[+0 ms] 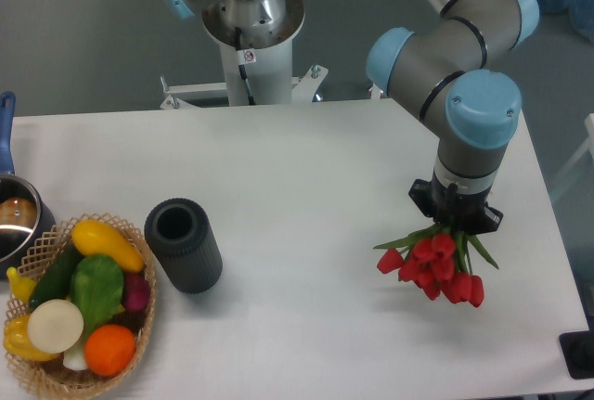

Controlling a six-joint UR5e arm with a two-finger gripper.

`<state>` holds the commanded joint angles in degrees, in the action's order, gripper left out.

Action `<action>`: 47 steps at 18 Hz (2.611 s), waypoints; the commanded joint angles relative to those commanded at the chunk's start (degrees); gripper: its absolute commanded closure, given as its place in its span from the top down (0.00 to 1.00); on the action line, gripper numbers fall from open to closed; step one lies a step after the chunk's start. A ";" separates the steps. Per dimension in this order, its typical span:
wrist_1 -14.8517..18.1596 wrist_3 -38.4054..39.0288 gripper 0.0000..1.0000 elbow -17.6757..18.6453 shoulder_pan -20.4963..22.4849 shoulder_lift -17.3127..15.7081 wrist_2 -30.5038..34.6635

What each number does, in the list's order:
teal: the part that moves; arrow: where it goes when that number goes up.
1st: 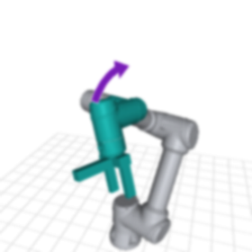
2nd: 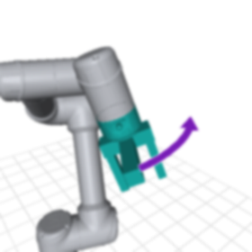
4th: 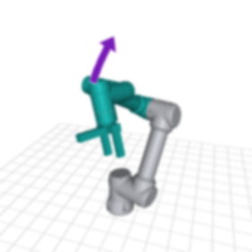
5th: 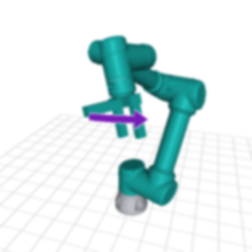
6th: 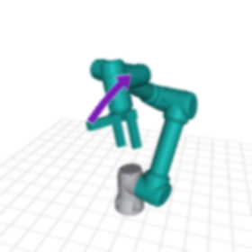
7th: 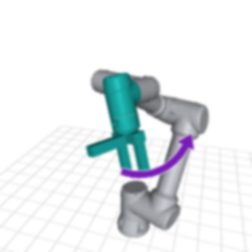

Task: Insert the flowers into the vase
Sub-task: 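Carry the red tulip bunch in the gripper toward the black vase, then raise the tulips and swing the stems over the vase opening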

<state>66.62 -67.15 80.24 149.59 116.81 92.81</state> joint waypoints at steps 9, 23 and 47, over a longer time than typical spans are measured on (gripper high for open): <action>-4.81 3.60 0.00 2.62 -4.93 -0.53 -3.07; -15.03 6.60 0.00 6.68 -3.17 -3.43 -37.69; -24.26 8.88 0.04 12.04 1.14 -9.40 -81.55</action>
<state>42.36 -58.27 92.29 150.74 107.41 11.26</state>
